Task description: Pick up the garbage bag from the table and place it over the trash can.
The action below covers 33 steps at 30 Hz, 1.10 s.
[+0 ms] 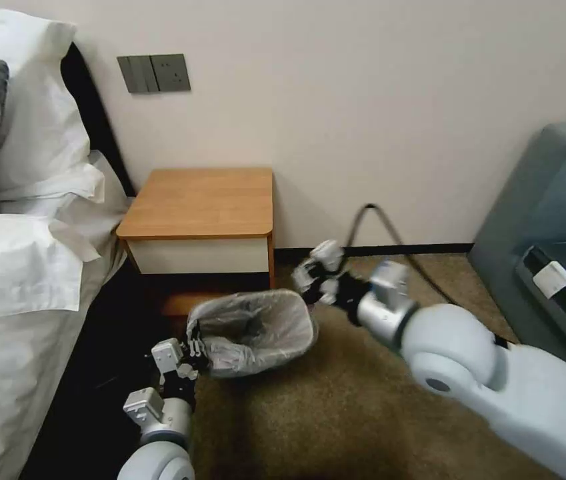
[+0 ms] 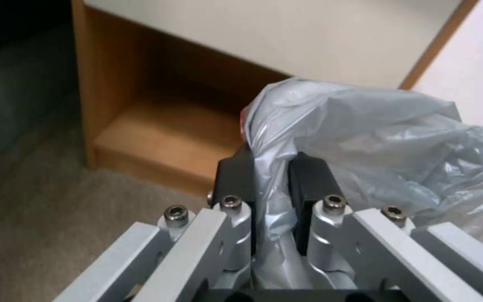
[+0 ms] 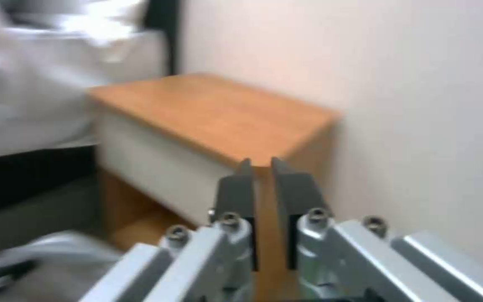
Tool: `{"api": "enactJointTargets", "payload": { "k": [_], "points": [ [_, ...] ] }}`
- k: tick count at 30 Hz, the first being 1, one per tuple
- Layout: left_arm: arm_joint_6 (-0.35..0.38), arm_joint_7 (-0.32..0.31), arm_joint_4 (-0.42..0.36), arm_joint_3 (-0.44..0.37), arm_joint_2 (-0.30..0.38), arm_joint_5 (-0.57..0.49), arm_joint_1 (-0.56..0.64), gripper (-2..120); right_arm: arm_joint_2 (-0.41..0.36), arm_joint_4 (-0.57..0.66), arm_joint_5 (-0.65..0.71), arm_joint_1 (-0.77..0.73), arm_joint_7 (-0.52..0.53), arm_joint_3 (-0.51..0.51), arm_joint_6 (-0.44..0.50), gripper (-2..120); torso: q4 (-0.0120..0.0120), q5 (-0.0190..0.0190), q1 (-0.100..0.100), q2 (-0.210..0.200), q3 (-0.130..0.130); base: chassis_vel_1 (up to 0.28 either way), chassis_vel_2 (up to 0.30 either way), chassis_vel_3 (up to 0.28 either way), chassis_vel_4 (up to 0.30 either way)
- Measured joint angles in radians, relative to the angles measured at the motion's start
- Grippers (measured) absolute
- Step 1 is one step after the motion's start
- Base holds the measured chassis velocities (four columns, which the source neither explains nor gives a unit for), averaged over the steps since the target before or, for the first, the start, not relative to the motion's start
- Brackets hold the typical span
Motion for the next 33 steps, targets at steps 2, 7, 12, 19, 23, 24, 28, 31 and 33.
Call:
{"api": "enactJointTargets", "payload": {
  "k": [2, 7, 12, 19, 23, 24, 28, 31, 33],
  "points": [
    [0.011, -0.002, -0.005, 0.012, 0.007, -0.024, 0.010, 9, 0.058, 0.027, -0.127, -0.196, -0.019, 0.132, 0.052, 25, 0.0000, 0.0001, 0.000, 0.000, 0.000, 0.000, 0.000, 0.000, 0.000],
    [0.023, -0.011, -0.017, 0.031, 0.012, -0.030, 0.019, 9, 0.154, 0.050, -0.246, -0.351, -0.028, 0.206, 0.089, 38, 0.0000, 0.0000, 0.000, 0.000, 0.000, 0.000, 0.000, 0.000, 0.000],
    [0.049, -0.031, -0.025, 0.051, 0.020, -0.031, 0.031, 9, 0.272, 0.050, -0.388, -0.449, -0.022, 0.228, 0.136, 60, 0.0003, -0.0001, 0.000, 0.000, 0.000, 0.000, 0.000, 0.000, 0.000],
    [0.046, -0.034, -0.007, 0.074, 0.024, -0.015, 0.033, 9, 0.334, 0.034, -0.476, -0.495, 0.000, 0.240, 0.174, 86, 0.0003, -0.0002, 0.000, 0.000, 0.000, 0.000, 0.000, 0.000, 0.000],
    [0.047, -0.034, 0.017, 0.087, 0.024, -0.013, 0.021, 9, 0.341, 0.026, -0.488, -0.496, 0.001, 0.245, 0.184, 99, 0.0003, -0.0002, 0.000, 0.000, 0.000, 0.000, 0.000, 0.000, 0.000],
    [0.047, -0.034, 0.017, 0.087, 0.024, -0.013, 0.021, 9, 0.341, 0.026, -0.488, -0.496, 0.001, 0.245, 0.184, 99, 0.0003, -0.0002, 0.000, 0.000, 0.000, 0.000, 0.000, 0.000, 0.000],
    [0.053, -0.040, 0.035, 0.102, 0.022, 0.002, 0.010, 9, 0.341, 0.019, -0.486, -0.494, 0.002, 0.251, 0.185, 100, 0.0003, -0.0002, 0.000, 0.000, 0.000, 0.000, 0.000, 0.000, 0.000],
    [0.061, -0.042, 0.048, 0.104, 0.021, 0.009, -0.001, 9, 0.339, 0.018, -0.479, -0.492, 0.005, 0.256, 0.185, 100, 0.0003, 0.0000, 0.000, 0.000, 0.000, 0.000, 0.000, 0.000, 0.000],
    [0.061, -0.042, 0.052, 0.104, 0.021, 0.012, -0.004, 9, 0.337, 0.018, -0.476, -0.491, 0.005, 0.259, 0.185, 100, 0.0003, 0.0000, 0.000, 0.000, 0.000, 0.000, 0.000, 0.000, 0.000]
  ]
}}
